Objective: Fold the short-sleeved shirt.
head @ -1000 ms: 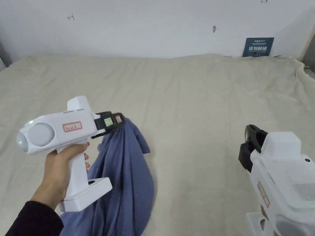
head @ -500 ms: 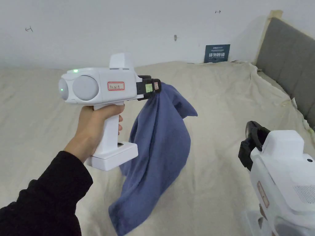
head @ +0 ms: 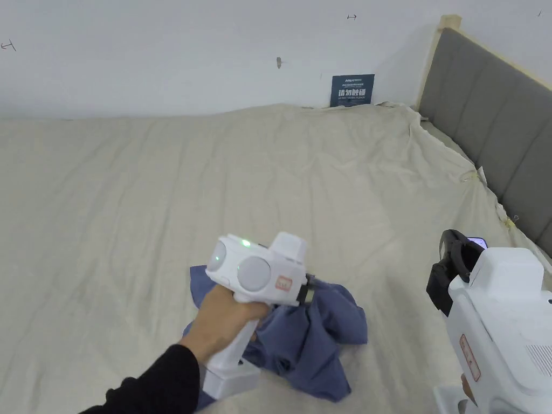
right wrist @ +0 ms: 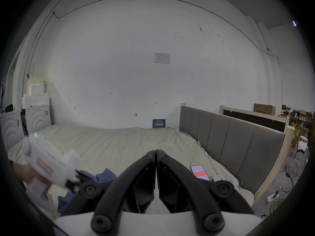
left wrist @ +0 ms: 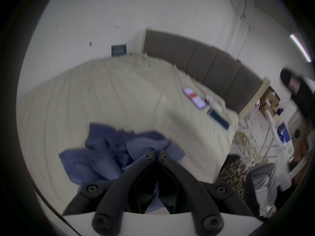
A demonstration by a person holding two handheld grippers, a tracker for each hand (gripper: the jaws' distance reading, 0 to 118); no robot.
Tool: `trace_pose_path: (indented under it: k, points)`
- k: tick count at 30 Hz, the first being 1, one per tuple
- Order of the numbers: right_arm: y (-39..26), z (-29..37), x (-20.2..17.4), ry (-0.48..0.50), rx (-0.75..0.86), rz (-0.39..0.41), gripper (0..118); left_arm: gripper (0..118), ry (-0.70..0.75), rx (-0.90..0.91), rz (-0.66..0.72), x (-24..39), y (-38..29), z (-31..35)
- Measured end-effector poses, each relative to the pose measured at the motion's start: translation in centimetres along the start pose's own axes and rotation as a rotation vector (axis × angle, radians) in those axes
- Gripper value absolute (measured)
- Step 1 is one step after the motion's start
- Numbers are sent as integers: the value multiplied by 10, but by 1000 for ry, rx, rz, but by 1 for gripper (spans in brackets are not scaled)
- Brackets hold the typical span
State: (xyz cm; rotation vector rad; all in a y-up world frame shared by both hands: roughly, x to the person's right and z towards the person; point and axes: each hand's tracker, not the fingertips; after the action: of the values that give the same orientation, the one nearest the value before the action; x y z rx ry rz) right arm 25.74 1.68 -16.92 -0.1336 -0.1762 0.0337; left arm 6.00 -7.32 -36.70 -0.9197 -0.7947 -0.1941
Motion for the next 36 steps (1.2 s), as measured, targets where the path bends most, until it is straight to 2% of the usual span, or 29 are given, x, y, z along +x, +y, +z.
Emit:
trace_pose_path:
  k: [7,9,12,13,14,15,17,18,20,28,32,36]
  points:
    - [-8,-5,-3,17,-30,-3,0,0,41,-199,58,-1,-54,-74]
    - [-9,-5,-3,20,-35,-3,0,0,74,-195,59,13,-60,-64]
    - [-9,-5,-3,22,-37,5,0,17,57,-107,129,10,-60,-49]
    - [-9,-5,-3,22,-37,6,0,28,53,-102,139,3,-61,-51]
    - [-9,-4,-3,23,-36,7,0,53,57,-86,150,2,-59,-44]
    - [-8,-3,-3,23,-34,6,0,72,68,-57,168,2,-57,-34]
    - [-6,-2,-3,19,-27,3,0,101,74,32,183,-2,-51,-13]
    - [-4,-2,-3,19,-23,1,0,106,97,99,195,-2,-49,2]
    - [0,-2,-4,18,-16,-3,0,106,146,240,182,-3,-44,35]
    - [18,-3,-9,21,34,-7,0,106,445,605,116,-13,-32,151]
    - [26,-2,-12,26,58,-9,0,106,592,709,95,-38,-45,175]
    - [30,-3,-14,33,74,-5,0,104,693,804,133,-53,-65,195]
